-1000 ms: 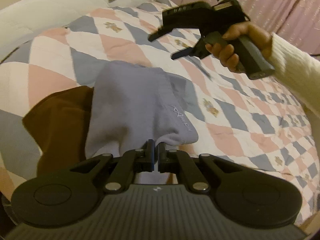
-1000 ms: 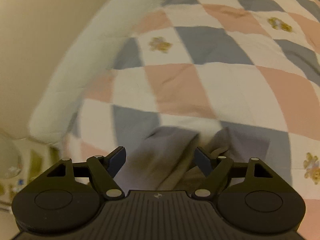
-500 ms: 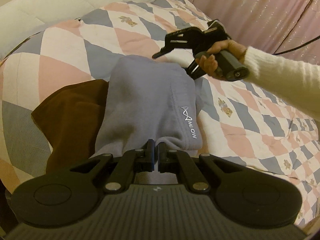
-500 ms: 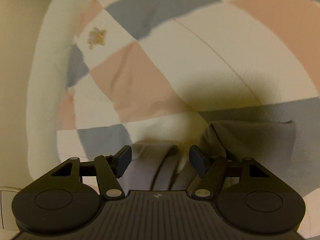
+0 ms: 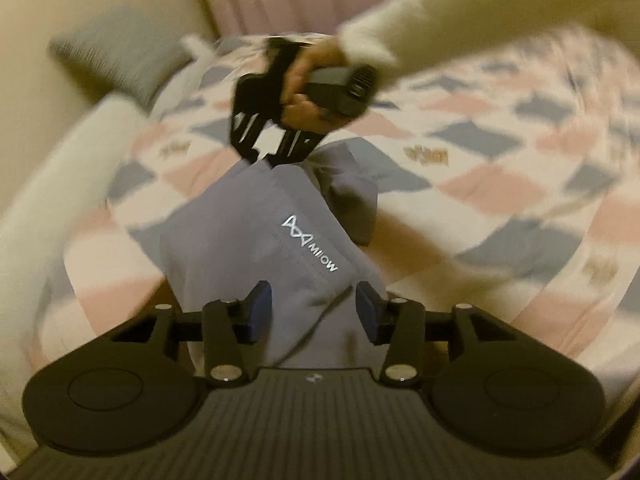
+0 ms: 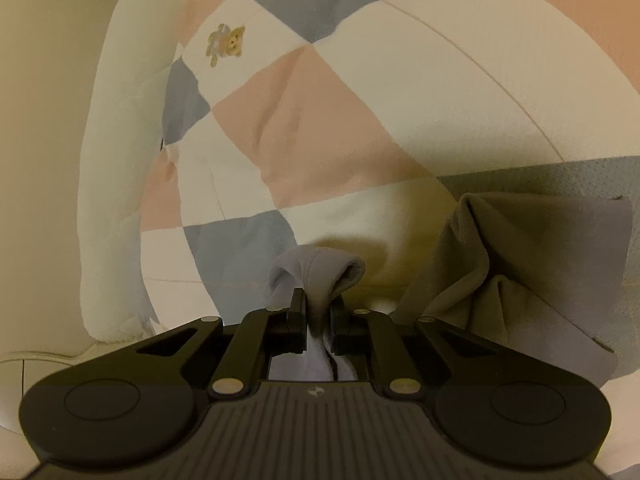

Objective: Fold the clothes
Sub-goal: 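Grasp the grey pants waistband with the left gripper while the right gripper grasps a leg hem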

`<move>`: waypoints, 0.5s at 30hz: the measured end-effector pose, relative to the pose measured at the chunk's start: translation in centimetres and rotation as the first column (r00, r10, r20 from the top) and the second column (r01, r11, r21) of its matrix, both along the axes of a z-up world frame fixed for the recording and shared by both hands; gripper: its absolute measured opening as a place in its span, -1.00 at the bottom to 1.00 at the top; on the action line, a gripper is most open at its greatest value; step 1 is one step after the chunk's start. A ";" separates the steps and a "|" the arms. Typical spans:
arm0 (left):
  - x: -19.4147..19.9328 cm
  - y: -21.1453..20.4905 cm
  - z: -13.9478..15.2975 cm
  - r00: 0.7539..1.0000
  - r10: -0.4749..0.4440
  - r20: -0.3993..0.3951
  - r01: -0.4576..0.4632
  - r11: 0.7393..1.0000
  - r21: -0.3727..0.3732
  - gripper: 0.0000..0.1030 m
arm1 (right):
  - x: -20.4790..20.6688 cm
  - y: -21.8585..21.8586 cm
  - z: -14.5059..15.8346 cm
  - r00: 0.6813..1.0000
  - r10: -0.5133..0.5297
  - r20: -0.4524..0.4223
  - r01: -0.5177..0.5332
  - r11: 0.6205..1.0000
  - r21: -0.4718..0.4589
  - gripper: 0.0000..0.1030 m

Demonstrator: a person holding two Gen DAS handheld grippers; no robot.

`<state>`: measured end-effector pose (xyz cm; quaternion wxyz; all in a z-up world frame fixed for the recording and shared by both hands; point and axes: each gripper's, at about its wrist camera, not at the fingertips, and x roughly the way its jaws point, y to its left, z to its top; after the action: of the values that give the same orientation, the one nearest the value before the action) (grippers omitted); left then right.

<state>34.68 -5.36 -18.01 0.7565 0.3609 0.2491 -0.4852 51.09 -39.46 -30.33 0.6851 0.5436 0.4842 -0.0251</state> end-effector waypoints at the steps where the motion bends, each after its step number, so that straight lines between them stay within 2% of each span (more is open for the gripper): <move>1: -0.4 -0.4 -0.5 0.998 -0.029 0.048 0.028 0.999 0.024 -0.21 | 0.0 0.1 0.0 1.000 0.004 -0.003 -0.004 1.000 -0.004 -0.80; 3: -0.8 -0.9 -2.0 0.987 -0.069 0.145 0.057 0.995 0.080 -0.25 | 0.0 0.3 0.1 1.000 0.005 -0.003 -0.005 1.000 -0.009 -0.80; 5: -1.7 -1.0 -3.4 0.961 -0.142 0.237 0.110 0.983 0.143 -0.25 | -0.4 0.2 0.2 1.000 0.001 -0.006 -0.001 1.000 -0.010 -0.80; 10: -2.5 -1.6 -5.3 0.915 -0.207 0.347 0.147 0.970 0.191 -0.15 | 0.1 0.3 0.8 1.000 -0.006 -0.006 0.006 1.000 -0.018 -0.79; 12: -2.9 -1.8 -6.0 0.892 -0.232 0.389 0.160 0.965 0.210 -0.17 | 1.1 0.6 0.9 1.000 -0.005 0.008 0.005 1.000 -0.025 -0.80; 14: -3.2 -2.0 -6.7 0.866 -0.257 0.429 0.171 0.958 0.230 -0.58 | 1.3 0.9 1.4 0.999 0.000 0.037 0.001 0.999 -0.039 -0.84; 15: -3.1 -2.1 -6.5 0.873 -0.235 0.427 0.154 0.964 0.217 -0.68 | 1.0 0.9 1.9 0.998 -0.002 0.057 0.005 0.999 -0.053 -0.85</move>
<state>31.61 -7.44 -24.51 0.7056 0.5518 0.0721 -0.4387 52.11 -38.57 -28.44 0.7127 0.5266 0.4628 -0.0238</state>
